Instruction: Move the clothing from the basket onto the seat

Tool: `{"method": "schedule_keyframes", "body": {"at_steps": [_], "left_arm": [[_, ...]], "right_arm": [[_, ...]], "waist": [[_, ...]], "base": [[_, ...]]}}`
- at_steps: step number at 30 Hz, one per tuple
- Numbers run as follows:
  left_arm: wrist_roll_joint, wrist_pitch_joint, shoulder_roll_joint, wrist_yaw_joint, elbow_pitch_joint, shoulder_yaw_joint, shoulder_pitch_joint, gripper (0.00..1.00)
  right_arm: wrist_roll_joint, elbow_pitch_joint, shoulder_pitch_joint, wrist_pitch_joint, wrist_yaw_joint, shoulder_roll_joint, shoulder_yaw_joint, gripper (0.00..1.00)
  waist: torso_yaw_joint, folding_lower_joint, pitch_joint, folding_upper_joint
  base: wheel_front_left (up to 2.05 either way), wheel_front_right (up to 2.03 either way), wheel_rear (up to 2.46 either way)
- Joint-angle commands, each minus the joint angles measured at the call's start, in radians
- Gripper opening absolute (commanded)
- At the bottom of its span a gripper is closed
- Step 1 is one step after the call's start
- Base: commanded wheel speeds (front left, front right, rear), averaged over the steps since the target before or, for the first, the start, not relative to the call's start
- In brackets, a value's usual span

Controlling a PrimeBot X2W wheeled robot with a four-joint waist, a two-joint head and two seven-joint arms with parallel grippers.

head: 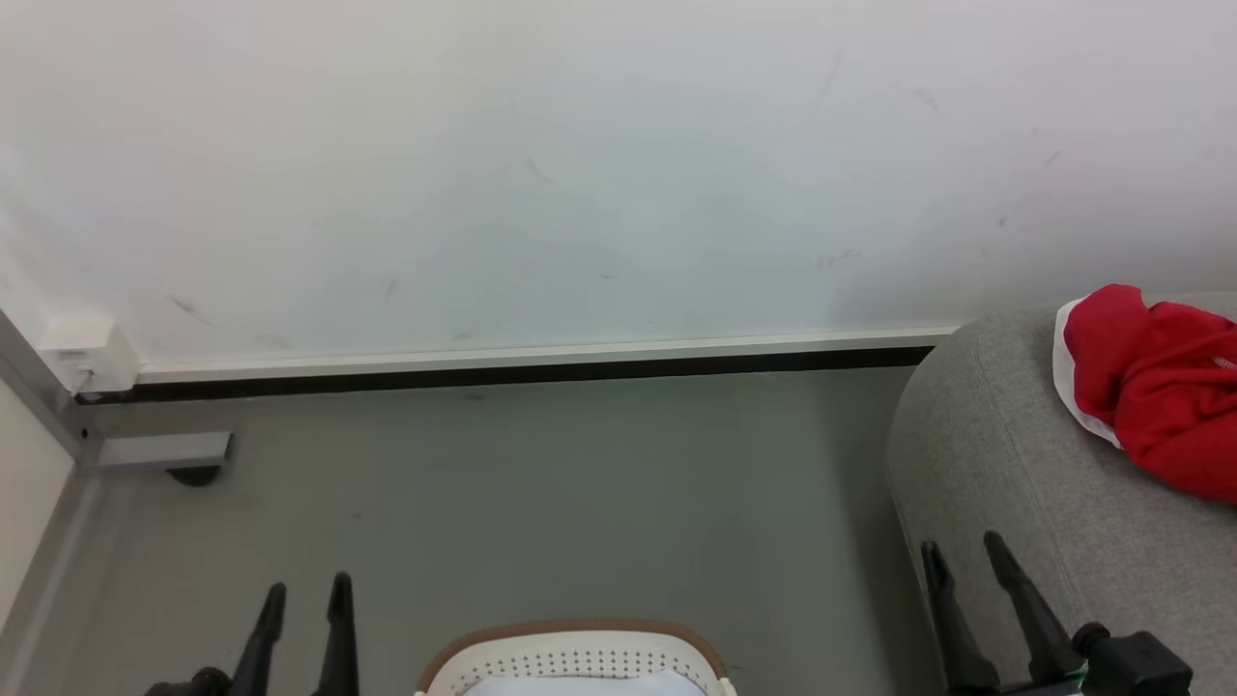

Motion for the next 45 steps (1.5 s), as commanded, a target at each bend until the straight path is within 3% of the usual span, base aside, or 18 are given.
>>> {"method": "schedule_keyframes", "body": {"at_steps": [1, 4, 25, 45], "left_arm": [[0.0, 0.0, 0.0, 0.0, 0.003, 0.0, 0.001, 0.0], [-0.007, 0.004, -0.005, 0.0, 0.029, -0.002, 0.009, 0.0], [-0.367, 0.105, -0.007, -0.01, 0.043, 0.019, -0.038, 0.0], [-0.636, 0.181, -0.008, -0.019, 0.054, 0.033, -0.073, 0.0]], "right_arm": [[0.0, 0.003, 0.002, 0.0, 0.0, 0.0, 0.0, 0.0], [0.007, 0.024, 0.021, 0.003, 0.0, 0.001, 0.004, 0.0], [0.359, 0.026, -0.005, 0.09, 0.0, -0.004, -0.06, 0.0], [0.618, 0.028, -0.024, 0.16, -0.001, -0.002, -0.114, 0.0]], "waist": [[0.0, 0.0, 0.0, 0.0], [0.0, 0.0, 0.0, 0.0], [0.003, 0.0, 0.003, 0.0], [0.006, 0.0, 0.006, 0.0]], "base": [[0.0, 0.0, 0.0], [0.0, 0.0, 0.0], [0.0, 0.0, 0.0], [0.0, 0.0, 0.0]]}}
